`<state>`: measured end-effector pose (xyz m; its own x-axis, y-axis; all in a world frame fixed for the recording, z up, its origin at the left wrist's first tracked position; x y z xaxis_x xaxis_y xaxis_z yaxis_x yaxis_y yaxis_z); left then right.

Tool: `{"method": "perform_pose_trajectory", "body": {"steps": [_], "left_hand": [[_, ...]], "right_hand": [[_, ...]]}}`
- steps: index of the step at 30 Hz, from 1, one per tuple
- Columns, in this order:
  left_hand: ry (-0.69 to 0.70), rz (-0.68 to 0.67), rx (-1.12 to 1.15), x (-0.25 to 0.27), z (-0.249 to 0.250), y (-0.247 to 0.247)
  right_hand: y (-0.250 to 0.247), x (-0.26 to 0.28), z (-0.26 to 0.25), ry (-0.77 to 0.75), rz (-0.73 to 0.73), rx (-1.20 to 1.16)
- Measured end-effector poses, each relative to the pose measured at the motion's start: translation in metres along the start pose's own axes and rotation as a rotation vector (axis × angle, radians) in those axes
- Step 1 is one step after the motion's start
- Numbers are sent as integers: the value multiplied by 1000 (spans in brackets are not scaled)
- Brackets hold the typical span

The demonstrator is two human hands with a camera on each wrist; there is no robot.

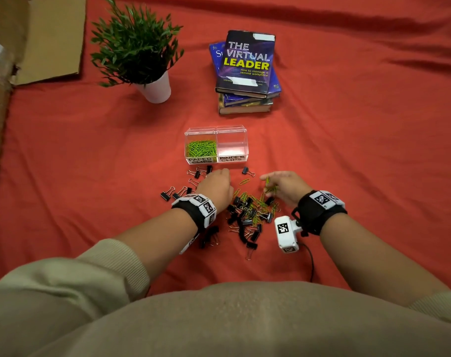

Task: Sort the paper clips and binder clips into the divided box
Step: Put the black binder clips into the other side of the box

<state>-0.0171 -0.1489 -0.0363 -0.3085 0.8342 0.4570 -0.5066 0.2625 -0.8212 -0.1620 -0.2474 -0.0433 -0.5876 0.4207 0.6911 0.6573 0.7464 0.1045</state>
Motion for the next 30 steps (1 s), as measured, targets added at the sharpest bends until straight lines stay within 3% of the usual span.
{"method": "perform_pose_trajectory", "body": {"steps": [5,10,16,22,30], "left_hand": [[-1,-75,-166,-1,24,17],[-42,-109,-220,-4,29,21],[-35,-172,-130,-2,31,25],[-81,-131,-42,-3,25,26],[-63,-142,-203,-5,32,28]], "right_hand": [[1,4,1,15,-28,-178],[0,1,5,34,-31,-38],[-11,-8,11,73,109,409],[5,-3,3,-45,203,919],[34,-6,6,-60,147,1253]]}}
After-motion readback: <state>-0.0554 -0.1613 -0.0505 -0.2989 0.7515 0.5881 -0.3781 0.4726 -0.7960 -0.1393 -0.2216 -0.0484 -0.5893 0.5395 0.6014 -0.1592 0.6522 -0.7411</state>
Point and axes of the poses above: each hand's wrist, its own x-axis away from the middle knuckle, its own y-axis out of the palm, z = x × y, the point moved 6 cm from there along -x, towards the middle knuckle, and after that the axes turned 8 degrees about -z, right-handed, at the moved point
